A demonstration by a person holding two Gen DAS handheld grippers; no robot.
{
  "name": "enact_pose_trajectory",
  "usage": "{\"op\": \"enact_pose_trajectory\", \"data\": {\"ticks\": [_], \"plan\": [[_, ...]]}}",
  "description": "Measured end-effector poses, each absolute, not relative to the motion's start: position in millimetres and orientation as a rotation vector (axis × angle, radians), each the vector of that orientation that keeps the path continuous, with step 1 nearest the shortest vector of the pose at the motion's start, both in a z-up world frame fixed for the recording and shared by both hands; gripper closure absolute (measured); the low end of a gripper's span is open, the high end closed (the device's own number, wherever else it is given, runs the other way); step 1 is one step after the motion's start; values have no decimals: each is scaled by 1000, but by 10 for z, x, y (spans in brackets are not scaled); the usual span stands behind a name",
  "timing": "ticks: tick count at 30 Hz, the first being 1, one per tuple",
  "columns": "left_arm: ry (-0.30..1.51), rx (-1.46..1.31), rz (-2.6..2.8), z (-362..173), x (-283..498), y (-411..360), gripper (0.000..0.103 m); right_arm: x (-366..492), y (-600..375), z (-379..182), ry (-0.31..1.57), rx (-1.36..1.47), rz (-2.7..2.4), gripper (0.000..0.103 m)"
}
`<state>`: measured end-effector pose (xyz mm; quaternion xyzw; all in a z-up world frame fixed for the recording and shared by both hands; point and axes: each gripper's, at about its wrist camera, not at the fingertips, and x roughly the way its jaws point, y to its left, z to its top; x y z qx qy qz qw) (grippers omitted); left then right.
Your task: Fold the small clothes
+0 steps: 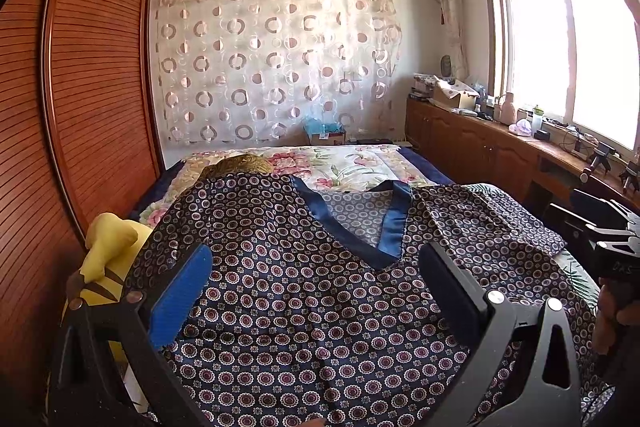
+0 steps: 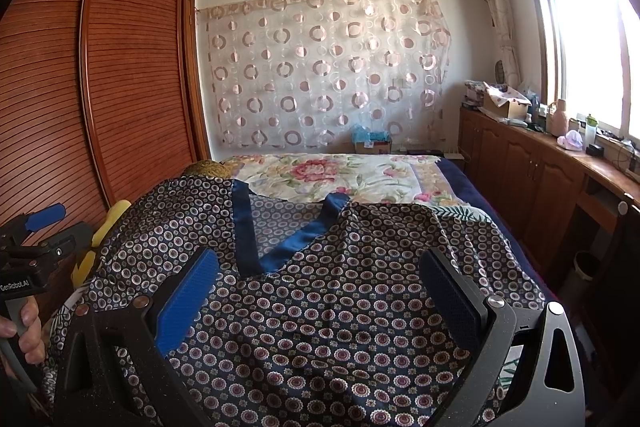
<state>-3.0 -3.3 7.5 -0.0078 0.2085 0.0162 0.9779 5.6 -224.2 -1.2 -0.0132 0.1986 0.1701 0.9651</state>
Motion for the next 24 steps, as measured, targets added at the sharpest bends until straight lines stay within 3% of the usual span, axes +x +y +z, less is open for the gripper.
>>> {"op": "enact_pose_trajectory", "data": {"ticks": [24], "plan": [[446, -34, 42, 13, -35, 116, 0, 159, -2178, -116, 427, -36, 370, 2]]}}
